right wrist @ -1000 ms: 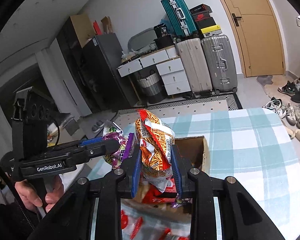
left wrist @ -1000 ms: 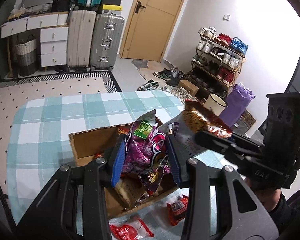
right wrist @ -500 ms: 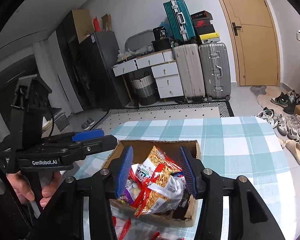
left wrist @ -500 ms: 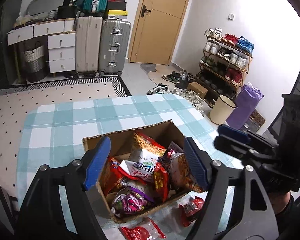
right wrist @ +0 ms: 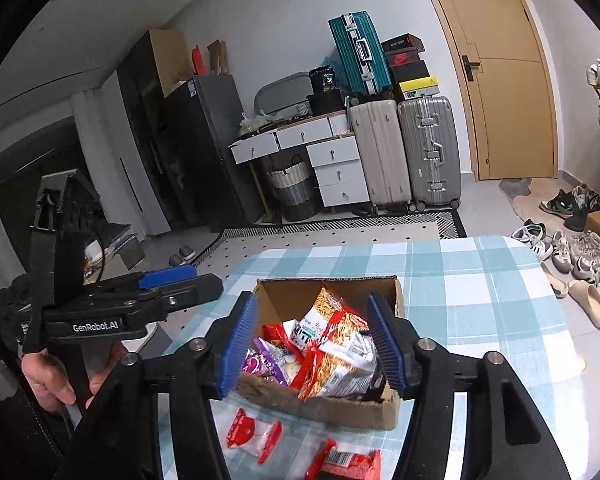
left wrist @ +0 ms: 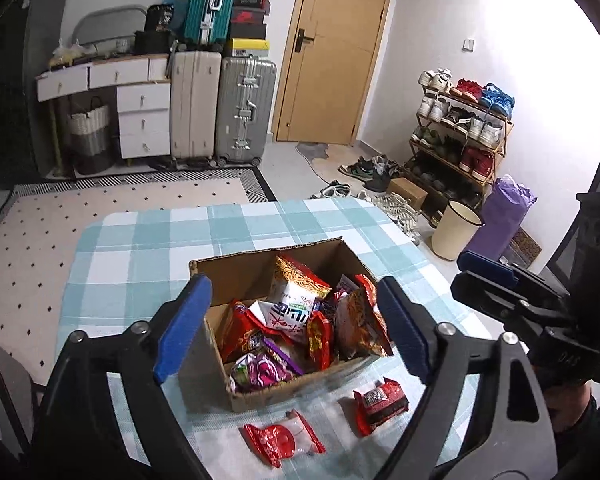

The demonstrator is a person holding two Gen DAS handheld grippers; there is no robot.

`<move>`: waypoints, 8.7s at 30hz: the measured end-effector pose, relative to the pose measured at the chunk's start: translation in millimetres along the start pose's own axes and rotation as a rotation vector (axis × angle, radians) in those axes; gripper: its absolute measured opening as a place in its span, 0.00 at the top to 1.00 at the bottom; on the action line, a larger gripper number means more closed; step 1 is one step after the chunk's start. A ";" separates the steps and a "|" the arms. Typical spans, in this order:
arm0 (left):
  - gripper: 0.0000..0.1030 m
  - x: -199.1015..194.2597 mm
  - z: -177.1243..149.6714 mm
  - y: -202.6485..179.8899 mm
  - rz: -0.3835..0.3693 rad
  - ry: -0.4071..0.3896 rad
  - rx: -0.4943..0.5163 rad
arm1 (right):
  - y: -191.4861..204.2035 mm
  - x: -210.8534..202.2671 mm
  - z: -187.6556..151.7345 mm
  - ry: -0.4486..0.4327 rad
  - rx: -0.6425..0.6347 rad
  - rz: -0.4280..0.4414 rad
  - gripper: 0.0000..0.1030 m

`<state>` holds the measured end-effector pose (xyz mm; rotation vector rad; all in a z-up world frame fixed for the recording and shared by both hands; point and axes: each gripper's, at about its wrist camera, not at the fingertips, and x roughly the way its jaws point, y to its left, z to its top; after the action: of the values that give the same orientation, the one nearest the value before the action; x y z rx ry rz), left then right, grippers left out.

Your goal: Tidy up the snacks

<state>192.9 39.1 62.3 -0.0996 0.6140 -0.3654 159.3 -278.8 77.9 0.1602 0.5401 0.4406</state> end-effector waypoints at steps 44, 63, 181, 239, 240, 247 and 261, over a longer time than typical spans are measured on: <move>0.01 -9.6 -141.3 -2.0 0.215 0.088 -0.082 | 12.8 -61.2 -126.5 0.099 0.070 -0.069 0.14; 0.01 35.3 -163.7 39.9 0.199 0.147 -0.149 | -25.2 22.6 -162.0 0.293 0.135 -0.094 0.14; 0.57 -22.1 -104.1 10.8 0.020 0.118 -0.073 | 33.5 -59.4 -85.1 0.067 0.058 0.098 0.55; 0.57 126.4 -4.2 23.9 0.006 0.191 -0.003 | -17.6 81.6 24.7 0.128 0.001 0.095 0.55; 0.57 128.1 -4.1 24.5 0.008 0.191 -0.002 | -18.1 83.5 24.3 0.130 0.000 0.093 0.55; 0.49 136.8 -7.5 31.7 0.010 0.210 -0.016 | -22.5 95.9 21.2 0.146 0.003 0.084 0.44; 0.32 123.8 -9.8 32.4 0.044 0.185 -0.010 | -31.8 82.5 20.2 0.110 0.028 0.063 0.35</move>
<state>290.7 24.3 -19.5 -0.0619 0.7996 -0.3315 244.8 -271.1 48.6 0.1809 0.6511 0.5050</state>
